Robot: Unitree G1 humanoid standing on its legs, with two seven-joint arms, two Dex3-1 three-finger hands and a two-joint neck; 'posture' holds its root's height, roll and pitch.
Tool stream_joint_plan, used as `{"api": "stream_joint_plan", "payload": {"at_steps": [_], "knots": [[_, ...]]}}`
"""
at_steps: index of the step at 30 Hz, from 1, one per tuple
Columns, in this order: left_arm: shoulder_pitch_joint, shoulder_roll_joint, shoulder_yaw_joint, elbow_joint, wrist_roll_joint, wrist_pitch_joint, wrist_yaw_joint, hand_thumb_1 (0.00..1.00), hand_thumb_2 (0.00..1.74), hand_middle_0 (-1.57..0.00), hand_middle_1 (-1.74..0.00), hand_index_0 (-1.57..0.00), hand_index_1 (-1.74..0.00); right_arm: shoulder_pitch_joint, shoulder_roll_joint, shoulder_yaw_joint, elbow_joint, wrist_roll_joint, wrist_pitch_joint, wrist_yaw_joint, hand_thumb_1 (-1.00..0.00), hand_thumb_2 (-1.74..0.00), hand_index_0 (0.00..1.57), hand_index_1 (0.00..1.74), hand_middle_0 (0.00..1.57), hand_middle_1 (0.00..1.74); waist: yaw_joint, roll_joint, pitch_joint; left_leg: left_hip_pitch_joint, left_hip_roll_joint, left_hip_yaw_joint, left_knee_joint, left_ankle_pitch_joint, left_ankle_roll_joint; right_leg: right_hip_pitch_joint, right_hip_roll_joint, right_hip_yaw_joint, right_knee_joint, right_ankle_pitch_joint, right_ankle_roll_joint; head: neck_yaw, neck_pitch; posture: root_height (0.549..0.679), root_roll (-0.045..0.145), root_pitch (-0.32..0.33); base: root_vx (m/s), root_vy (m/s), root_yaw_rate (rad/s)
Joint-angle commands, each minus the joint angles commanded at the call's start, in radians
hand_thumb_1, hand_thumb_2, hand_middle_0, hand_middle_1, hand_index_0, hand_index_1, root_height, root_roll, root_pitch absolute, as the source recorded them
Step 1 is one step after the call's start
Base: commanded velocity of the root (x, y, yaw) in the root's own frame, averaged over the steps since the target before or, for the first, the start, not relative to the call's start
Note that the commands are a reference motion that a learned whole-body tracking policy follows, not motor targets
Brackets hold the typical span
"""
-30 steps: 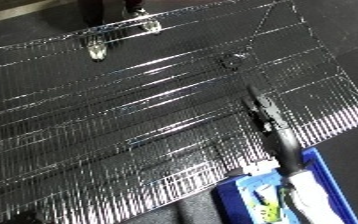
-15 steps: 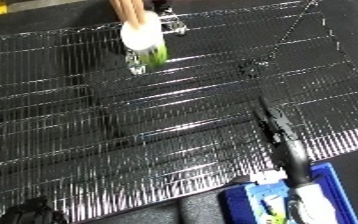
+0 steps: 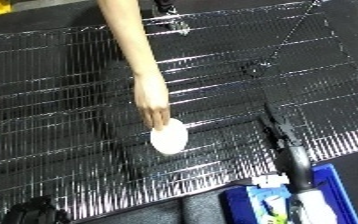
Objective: Pick up the object and place it into the box
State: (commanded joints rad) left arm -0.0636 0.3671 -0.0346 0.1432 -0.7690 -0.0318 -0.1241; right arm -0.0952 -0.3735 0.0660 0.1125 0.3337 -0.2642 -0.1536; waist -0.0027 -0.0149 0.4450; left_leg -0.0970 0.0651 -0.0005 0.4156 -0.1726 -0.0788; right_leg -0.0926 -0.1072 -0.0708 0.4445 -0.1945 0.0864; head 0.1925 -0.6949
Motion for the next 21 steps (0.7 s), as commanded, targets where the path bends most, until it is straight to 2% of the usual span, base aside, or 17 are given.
{"api": "stream_joint_plan", "payload": {"at_steps": [3,7,13,15,21], "knots": [[0.000,0.001,-0.001,-0.003,0.000,0.001,0.000,1.00,1.74,-1.57,-1.74,-1.57,-1.74,-0.001,-0.001,0.008,0.008,-0.003,0.001,0.011,0.00,0.00,0.00,0.00,0.00,0.00,0.001,0.001,0.006,-0.008,0.001,0.001,0.004,0.001,-0.0014,-0.007,-0.0020,0.000,0.001,0.003,0.0016,-0.006,-0.001,0.670,0.033,-0.100,-0.011,0.005,-0.002],[-0.010,0.002,-0.009,-0.001,0.005,-0.004,0.000,1.00,1.74,-1.57,-1.74,-1.57,-1.74,-0.016,-0.008,0.023,0.027,-0.006,-0.002,0.024,0.00,0.00,0.00,0.00,0.00,0.00,0.006,0.003,0.020,-0.027,-0.001,-0.001,0.018,0.000,-0.0026,-0.022,-0.0060,-0.001,0.008,0.007,0.0037,-0.005,0.001,0.669,0.035,-0.097,-0.020,0.002,0.022],[-0.054,0.011,-0.034,-0.001,0.011,-0.023,0.018,1.00,1.74,-1.57,-1.74,-1.57,-1.74,-0.083,-0.029,0.051,0.067,-0.006,-0.006,0.022,0.00,0.00,0.00,0.00,0.00,0.00,0.018,0.014,0.063,-0.079,-0.011,-0.009,0.061,-0.009,-0.0006,-0.074,-0.0117,0.001,0.052,0.009,0.0050,0.001,0.014,0.667,0.038,-0.088,-0.043,0.017,0.056],[-0.066,0.015,-0.038,-0.002,0.010,-0.025,0.024,1.00,1.74,-1.57,-1.74,-1.57,-1.74,-0.105,-0.033,0.056,0.078,-0.009,-0.004,0.022,0.00,0.00,0.00,0.00,0.00,0.00,0.021,0.017,0.072,-0.097,-0.016,-0.011,0.076,-0.012,0.0007,-0.092,-0.0138,0.001,0.067,0.009,0.0055,0.001,0.020,0.666,0.039,-0.083,-0.023,0.032,0.046],[-0.092,0.023,-0.052,-0.007,0.016,-0.035,0.044,1.00,1.74,-1.57,-1.74,-1.57,-1.74,-0.157,-0.046,0.079,0.102,-0.019,0.007,0.021,0.00,0.00,0.00,0.00,0.00,0.00,0.027,0.024,0.075,-0.166,-0.034,-0.016,0.115,-0.019,0.0086,-0.171,-0.0228,0.006,0.120,0.008,0.0117,-0.013,0.049,0.662,0.042,-0.050,-0.017,0.053,0.062]]}}
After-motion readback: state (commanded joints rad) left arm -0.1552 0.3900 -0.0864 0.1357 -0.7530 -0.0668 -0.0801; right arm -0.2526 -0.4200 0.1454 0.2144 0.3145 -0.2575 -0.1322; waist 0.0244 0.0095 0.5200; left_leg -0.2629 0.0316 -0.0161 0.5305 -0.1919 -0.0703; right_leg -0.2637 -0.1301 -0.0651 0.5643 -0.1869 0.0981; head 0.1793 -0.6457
